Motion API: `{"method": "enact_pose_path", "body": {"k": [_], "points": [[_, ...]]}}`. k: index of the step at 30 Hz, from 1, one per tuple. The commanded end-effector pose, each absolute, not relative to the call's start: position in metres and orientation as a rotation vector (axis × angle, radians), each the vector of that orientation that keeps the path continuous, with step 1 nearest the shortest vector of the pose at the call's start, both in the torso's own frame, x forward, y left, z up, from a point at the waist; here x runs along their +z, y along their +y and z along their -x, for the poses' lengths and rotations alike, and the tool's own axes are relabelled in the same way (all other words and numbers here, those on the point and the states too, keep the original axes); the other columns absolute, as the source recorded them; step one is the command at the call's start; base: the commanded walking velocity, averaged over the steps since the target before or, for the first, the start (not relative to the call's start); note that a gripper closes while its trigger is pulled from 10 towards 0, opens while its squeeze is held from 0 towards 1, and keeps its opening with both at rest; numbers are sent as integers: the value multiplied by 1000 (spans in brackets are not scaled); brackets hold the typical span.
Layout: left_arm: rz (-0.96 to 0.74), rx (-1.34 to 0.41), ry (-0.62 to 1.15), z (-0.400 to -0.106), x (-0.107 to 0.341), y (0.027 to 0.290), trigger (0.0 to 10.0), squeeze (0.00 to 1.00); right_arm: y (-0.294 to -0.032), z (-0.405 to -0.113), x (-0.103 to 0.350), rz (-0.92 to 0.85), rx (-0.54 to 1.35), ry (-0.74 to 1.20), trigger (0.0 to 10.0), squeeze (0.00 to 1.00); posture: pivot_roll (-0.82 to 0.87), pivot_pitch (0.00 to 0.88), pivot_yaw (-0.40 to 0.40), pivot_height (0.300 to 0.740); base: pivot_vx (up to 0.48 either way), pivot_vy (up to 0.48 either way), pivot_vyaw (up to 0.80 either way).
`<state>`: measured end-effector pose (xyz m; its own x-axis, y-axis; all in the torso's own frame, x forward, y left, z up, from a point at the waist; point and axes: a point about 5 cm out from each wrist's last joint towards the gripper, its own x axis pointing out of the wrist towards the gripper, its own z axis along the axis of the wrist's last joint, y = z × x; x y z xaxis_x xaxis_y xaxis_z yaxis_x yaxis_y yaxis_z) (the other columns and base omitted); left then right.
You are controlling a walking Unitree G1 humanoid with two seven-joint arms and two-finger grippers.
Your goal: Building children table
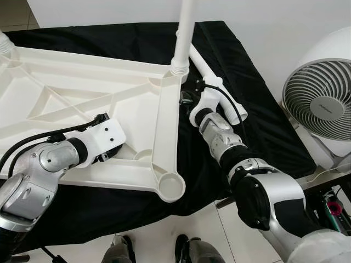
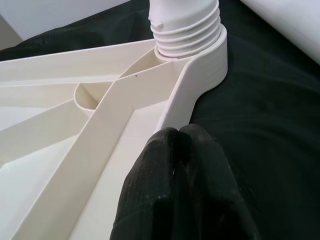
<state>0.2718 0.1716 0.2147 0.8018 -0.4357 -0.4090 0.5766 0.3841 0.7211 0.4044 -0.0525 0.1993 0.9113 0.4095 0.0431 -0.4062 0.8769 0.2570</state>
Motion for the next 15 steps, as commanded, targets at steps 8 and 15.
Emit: {"method": "enact_pose_path", "body": {"k": [8,15], "points": [[-938,-795,122,-283,221,154,10000,0,-43,-396,206,-223,521,-125,10000,0,160,215,-80,740,0,0,0],[-896,-784,96,-294,230,157,10000,1000,-60,-390,204,-211,492,-191,10000,0,155,206,-77,740,0,0,0]]}}
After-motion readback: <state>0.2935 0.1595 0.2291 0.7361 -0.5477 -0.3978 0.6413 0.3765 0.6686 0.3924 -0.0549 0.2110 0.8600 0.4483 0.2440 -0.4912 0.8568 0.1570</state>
